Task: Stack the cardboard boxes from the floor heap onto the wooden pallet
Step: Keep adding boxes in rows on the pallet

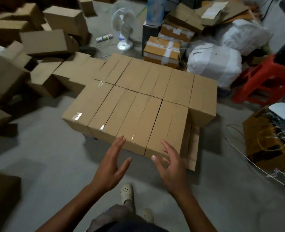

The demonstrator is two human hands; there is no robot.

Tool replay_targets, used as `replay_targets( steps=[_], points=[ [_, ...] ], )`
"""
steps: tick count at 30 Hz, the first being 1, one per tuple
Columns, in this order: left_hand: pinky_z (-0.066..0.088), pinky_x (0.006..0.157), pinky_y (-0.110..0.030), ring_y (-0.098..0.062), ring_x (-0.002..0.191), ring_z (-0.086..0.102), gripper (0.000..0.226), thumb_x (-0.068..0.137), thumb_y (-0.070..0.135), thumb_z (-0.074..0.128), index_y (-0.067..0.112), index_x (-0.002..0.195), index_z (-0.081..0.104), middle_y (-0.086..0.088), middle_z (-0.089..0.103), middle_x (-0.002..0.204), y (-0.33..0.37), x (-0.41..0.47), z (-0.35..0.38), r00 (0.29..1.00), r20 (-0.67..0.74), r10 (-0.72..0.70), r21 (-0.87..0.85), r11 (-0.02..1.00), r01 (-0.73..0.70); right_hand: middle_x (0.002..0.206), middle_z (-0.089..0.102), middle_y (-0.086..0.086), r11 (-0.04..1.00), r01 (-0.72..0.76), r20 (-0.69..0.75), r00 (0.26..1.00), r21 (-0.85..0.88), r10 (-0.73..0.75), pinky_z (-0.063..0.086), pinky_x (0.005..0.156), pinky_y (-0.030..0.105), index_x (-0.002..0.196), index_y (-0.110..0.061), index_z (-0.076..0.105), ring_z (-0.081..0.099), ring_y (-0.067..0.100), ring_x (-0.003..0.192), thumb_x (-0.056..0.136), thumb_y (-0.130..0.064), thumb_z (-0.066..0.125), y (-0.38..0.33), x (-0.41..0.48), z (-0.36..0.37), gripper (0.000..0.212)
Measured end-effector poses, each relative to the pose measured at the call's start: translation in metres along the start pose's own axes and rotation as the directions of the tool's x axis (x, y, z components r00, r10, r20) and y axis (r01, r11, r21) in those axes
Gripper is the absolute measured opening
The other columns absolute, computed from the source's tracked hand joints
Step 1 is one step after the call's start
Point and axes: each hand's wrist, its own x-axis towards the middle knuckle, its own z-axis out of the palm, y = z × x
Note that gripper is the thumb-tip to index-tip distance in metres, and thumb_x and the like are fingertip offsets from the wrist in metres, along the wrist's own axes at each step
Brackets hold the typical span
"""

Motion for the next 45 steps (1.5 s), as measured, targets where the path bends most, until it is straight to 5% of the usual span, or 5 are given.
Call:
replay_targets(
  steps=[3, 8, 19, 29, 45],
  points=[
    [0.018, 0.112, -0.014, -0.001, 0.150, 0.020, 0.066, 0.095, 0.049, 0.052, 0.032, 0.155, 0.030, 0.022, 0.019, 0.160, 0.002, -0.027, -0.013, 0.985, -0.152, -0.081, 0.016, 0.996, 0.085, 0.146, 0.043, -0.018, 0.999, 0.042, 0.089, 0.995, 0.021, -0.043, 0.044, 0.098, 0.016, 0.140, -0.050, 0.034, 0.041, -0.011, 0.130, 0.085, -0.060, 0.058, -0.002, -0.012, 0.014, 0.060],
    [0.026, 0.113, -0.027, -0.005, 0.146, 0.028, 0.060, 0.095, 0.045, 0.054, 0.036, 0.149, 0.031, 0.016, 0.027, 0.156, 0.005, -0.059, -0.033, 0.893, -0.376, -0.248, -0.024, 0.966, 0.258, 0.146, 0.045, -0.012, 0.995, 0.089, 0.250, 0.963, 0.044, -0.097, 0.043, 0.100, 0.020, 0.142, -0.044, 0.034, 0.043, -0.003, 0.128, 0.094, -0.039, 0.064, -0.018, -0.020, 0.050, 0.057],
    [0.039, 0.113, -0.042, -0.016, 0.142, 0.039, 0.061, 0.094, 0.047, 0.056, 0.030, 0.150, 0.039, 0.008, 0.035, 0.157, -0.062, -0.103, -0.136, 0.721, -0.570, -0.394, -0.072, 0.898, 0.434, 0.144, 0.052, -0.009, 0.965, 0.234, 0.447, 0.855, 0.119, -0.263, 0.051, 0.099, 0.028, 0.142, -0.036, 0.045, 0.050, 0.003, 0.124, 0.094, -0.040, 0.064, -0.103, 0.009, 0.170, 0.052],
    [0.041, 0.112, -0.051, -0.015, 0.143, 0.038, 0.062, 0.089, 0.060, 0.049, 0.043, 0.146, 0.032, 0.007, 0.035, 0.159, -0.182, -0.105, -0.275, 0.634, -0.614, -0.470, -0.197, 0.869, 0.453, 0.141, 0.055, -0.004, 0.945, 0.301, 0.539, 0.778, 0.130, -0.322, 0.054, 0.094, 0.030, 0.141, -0.039, 0.045, 0.056, 0.010, 0.119, 0.094, -0.039, 0.064, -0.199, 0.046, 0.369, 0.050],
    [0.041, 0.112, -0.052, -0.016, 0.140, 0.040, 0.062, 0.091, 0.043, 0.054, 0.026, 0.149, 0.040, 0.000, 0.043, 0.154, -0.365, -0.051, -0.493, 0.476, -0.721, -0.504, -0.225, 0.819, 0.528, 0.140, 0.056, -0.006, 0.917, 0.362, 0.597, 0.703, 0.167, -0.387, 0.051, 0.090, 0.023, 0.140, -0.031, 0.050, 0.054, 0.005, 0.120, 0.094, -0.036, 0.065, -0.338, 0.149, 0.614, 0.049]
  ],
)
